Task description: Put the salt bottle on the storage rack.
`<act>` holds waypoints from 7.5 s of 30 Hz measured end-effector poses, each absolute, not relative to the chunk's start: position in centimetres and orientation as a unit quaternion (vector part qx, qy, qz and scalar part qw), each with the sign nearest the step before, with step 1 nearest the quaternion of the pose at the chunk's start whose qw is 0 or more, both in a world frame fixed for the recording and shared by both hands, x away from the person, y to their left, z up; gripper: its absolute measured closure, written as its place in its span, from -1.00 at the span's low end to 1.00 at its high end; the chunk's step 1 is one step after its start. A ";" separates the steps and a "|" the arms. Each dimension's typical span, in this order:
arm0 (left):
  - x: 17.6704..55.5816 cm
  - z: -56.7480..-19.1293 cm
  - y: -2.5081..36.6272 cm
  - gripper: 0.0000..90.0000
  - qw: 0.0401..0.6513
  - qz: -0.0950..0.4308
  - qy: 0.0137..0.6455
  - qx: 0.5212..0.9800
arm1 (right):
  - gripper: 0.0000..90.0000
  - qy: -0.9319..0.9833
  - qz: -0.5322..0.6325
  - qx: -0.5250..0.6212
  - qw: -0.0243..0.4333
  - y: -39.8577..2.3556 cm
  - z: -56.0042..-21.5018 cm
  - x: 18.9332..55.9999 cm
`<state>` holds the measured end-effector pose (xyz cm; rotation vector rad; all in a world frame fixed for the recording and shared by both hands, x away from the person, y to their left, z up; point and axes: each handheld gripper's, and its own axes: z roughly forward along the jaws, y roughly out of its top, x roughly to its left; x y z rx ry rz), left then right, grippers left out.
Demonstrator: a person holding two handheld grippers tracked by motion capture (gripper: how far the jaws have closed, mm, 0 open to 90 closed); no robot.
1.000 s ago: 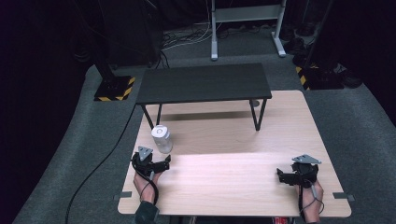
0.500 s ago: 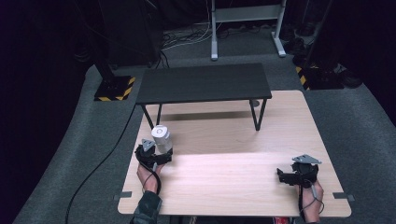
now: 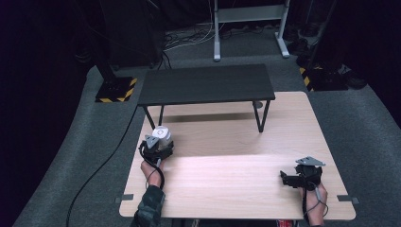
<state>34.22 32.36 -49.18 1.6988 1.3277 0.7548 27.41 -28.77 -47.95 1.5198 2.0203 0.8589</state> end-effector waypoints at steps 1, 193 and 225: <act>34.2 -49.1 32.4 -0.34 0.416 0.300 0.529 0.677 | -1.00 0.736 0.313 0.554 0.233 -28.8 -47.9 27.4; 48.4 -27.8 16.3 -0.33 0.452 0.248 0.406 0.755 | -1.00 0.738 0.322 0.549 0.225 -29.3 -48.0 27.4; 43.8 -29.2 20.5 -1.00 0.493 0.285 0.370 0.734 | -1.00 0.738 0.318 0.552 0.224 -29.1 -47.9 27.5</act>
